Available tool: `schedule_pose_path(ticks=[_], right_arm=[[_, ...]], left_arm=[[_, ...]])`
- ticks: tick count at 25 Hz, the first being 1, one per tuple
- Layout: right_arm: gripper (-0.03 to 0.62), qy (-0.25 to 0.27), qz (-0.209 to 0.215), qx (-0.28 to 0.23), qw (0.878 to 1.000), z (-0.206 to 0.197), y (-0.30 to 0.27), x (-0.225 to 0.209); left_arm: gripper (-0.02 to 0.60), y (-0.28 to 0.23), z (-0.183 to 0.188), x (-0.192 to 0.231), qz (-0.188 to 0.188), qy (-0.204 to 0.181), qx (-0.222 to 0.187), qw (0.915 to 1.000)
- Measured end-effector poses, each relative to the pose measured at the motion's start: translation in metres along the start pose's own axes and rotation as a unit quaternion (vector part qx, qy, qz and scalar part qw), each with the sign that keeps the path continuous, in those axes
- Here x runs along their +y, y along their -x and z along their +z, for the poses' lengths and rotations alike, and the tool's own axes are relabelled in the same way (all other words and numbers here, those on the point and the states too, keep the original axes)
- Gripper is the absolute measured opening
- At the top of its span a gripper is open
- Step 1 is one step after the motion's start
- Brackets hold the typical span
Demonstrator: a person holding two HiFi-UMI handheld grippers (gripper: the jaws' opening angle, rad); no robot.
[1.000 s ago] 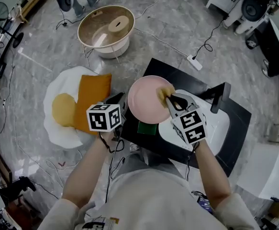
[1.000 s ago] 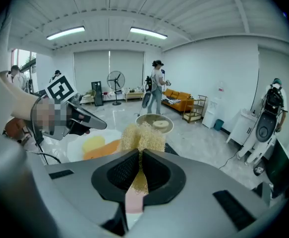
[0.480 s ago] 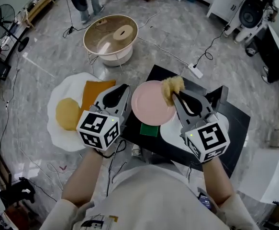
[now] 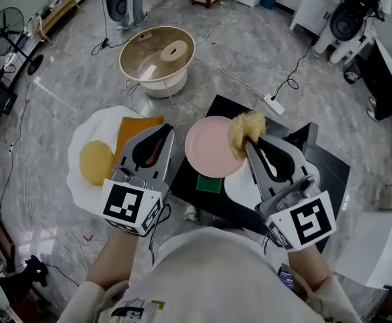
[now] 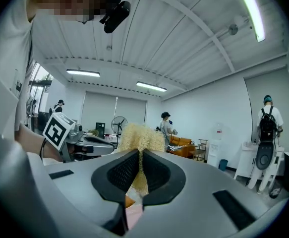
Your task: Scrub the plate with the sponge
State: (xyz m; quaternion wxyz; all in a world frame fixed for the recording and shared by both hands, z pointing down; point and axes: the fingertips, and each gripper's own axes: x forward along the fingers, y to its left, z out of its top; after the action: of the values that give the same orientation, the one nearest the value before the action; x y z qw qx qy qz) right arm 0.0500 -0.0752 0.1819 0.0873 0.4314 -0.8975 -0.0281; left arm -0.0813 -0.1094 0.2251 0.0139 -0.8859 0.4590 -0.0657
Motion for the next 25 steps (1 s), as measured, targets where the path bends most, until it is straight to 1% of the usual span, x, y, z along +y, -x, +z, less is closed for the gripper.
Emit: schedule_pose_path(ticks=[5, 6, 9, 10, 13, 16, 17, 21, 22, 25], right_arm=[[0.046, 0.012, 0.008, -0.008, 1.000, 0.011, 0.002, 0.005], [0.046, 0.012, 0.007, -0.010, 1.000, 0.012, 0.002, 0.006], [0.046, 0.001, 0.010, -0.015, 1.000, 0.014, 0.004, 0.007], [0.046, -0.003, 0.011, -0.016, 1.000, 0.014, 0.005, 0.007], [0.046, -0.002, 0.013, -0.013, 1.000, 0.012, 0.006, 0.007], [0.046, 0.001, 0.013, -0.015, 1.000, 0.013, 0.006, 0.005], [0.046, 0.003, 0.011, -0.015, 1.000, 0.013, 0.006, 0.005], [0.046, 0.003, 0.007, -0.017, 1.000, 0.014, 0.007, 0.003], [0.046, 0.003, 0.006, -0.017, 1.000, 0.014, 0.007, 0.003], [0.046, 0.003, 0.003, -0.018, 1.000, 0.015, 0.008, 0.003]], left_arm=[[0.031, 0.018, 0.023, -0.003, 0.011, -0.043, -0.027, 0.9986], [0.031, 0.021, 0.028, -0.005, 0.011, -0.044, -0.031, 0.9985], [0.029, 0.023, 0.040, -0.012, 0.014, -0.021, -0.037, 0.9990], [0.029, 0.023, 0.042, -0.013, 0.014, -0.020, -0.037, 0.9990], [0.029, 0.023, 0.041, -0.013, 0.015, -0.027, -0.035, 0.9989], [0.029, 0.027, 0.036, -0.009, 0.016, -0.052, -0.031, 0.9980], [0.029, 0.027, 0.036, -0.009, 0.018, -0.052, -0.031, 0.9980], [0.029, 0.029, 0.040, -0.011, 0.021, -0.027, -0.031, 0.9989], [0.029, 0.030, 0.040, -0.011, 0.019, -0.029, -0.031, 0.9989], [0.029, 0.034, 0.035, -0.007, 0.016, -0.059, -0.027, 0.9978]])
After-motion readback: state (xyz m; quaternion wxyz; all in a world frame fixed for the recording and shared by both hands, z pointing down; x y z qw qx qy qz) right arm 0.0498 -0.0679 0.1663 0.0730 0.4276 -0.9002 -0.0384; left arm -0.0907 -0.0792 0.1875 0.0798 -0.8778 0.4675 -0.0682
